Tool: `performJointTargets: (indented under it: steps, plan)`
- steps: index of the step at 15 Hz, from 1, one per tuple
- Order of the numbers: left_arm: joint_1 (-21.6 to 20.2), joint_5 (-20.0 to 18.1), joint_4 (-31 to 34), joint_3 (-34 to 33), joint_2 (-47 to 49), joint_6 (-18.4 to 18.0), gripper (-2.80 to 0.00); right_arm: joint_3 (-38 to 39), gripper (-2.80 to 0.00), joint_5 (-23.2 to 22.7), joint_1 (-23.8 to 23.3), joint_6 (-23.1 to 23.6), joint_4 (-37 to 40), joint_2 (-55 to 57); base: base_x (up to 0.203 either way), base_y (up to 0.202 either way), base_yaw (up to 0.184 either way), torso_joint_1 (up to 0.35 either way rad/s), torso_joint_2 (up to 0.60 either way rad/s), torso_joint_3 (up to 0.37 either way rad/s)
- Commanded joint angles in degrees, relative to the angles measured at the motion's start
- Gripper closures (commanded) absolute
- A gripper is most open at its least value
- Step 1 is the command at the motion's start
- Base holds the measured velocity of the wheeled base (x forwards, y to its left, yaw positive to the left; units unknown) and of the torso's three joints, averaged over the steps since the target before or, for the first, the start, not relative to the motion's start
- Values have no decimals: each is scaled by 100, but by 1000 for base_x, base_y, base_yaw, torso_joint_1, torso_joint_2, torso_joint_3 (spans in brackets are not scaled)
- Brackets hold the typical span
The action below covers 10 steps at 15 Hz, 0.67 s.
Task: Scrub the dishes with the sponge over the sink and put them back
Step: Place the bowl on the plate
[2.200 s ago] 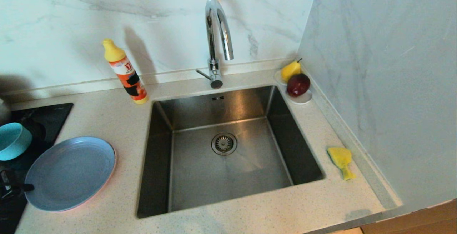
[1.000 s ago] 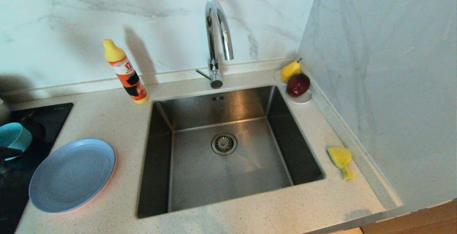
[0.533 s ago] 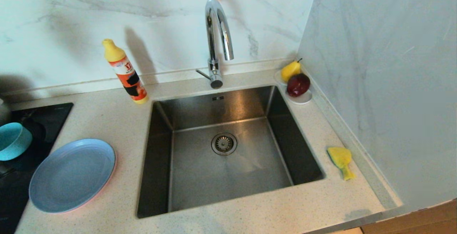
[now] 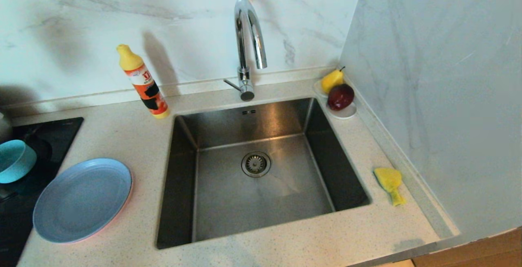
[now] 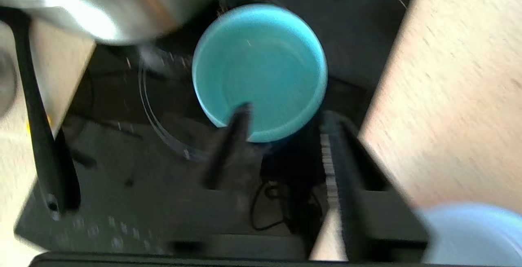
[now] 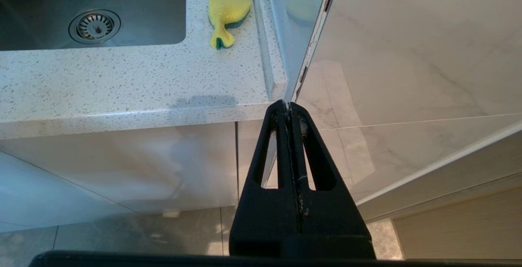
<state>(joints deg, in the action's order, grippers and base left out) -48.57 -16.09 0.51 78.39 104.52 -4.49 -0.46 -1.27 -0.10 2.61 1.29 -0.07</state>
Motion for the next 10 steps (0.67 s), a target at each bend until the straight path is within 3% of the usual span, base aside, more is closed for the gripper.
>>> performJointTargets:
  steps: [1,5,10]
  plan:
    - [3,-17,-5,326,494,-49,-280,2,0,-5,1,3,3,7,0,0,0,0,0,0]
    - [100,-211,-57,440,835,-479,-280,2,0,-5,1,3,3,7,0,0,0,0,0,0]
    - [269,-546,-73,551,1076,-509,-280,2,0,-5,1,3,3,-1,0,0,0,0,0,0]
